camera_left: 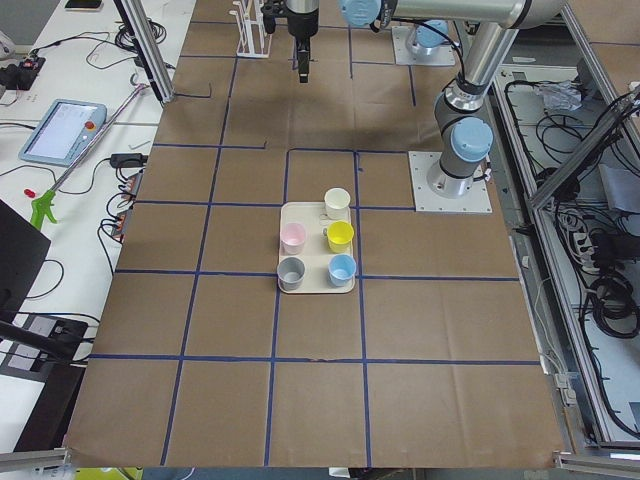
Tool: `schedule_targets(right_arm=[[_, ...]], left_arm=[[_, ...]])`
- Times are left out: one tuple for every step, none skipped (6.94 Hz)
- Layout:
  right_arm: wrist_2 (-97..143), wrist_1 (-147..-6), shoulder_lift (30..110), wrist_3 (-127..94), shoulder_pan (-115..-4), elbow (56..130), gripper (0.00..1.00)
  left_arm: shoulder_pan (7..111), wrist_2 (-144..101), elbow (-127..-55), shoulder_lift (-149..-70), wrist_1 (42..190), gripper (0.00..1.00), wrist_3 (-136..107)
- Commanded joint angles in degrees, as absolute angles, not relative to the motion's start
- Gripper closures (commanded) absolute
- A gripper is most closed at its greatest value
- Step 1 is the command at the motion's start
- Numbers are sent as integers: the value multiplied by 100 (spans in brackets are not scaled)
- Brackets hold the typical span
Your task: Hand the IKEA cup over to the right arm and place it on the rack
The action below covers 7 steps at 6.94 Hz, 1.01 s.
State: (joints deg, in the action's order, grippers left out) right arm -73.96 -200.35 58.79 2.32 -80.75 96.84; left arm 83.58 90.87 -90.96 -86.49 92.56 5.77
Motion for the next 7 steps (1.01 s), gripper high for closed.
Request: schedule_targets(right_arm=[[-7444,-20118,5713,325,-8042,9869,92],[-7662,-20170,5652,325,-8042,9914,92],[-7690,-20197,5599,325,-8051,9923,92],[-7690,-20206,5555,308,-8051,9897,92],[-7699,-20197,5537,290,-8059,9896,92],[-7699,-20197,5485,290,-8086,9914,92],[-7699,-20197,5484,281,-8103,9923,92]], left_arm=[[7432,9097,-9884,-8089,9237,1,1715],[6818,9131,-10288,-7773,9229,1,2332],[6255,9332,-10718,-7500,9072,1,2903],[5901,9343,-11140,-7332,8696,1,3379],[5810,9325,-11571,-7217,8292,1,3427],[5810,9308,-11958,-7207,7783,1,3419],[5810,9290,-12310,-7233,7352,1,3402]])
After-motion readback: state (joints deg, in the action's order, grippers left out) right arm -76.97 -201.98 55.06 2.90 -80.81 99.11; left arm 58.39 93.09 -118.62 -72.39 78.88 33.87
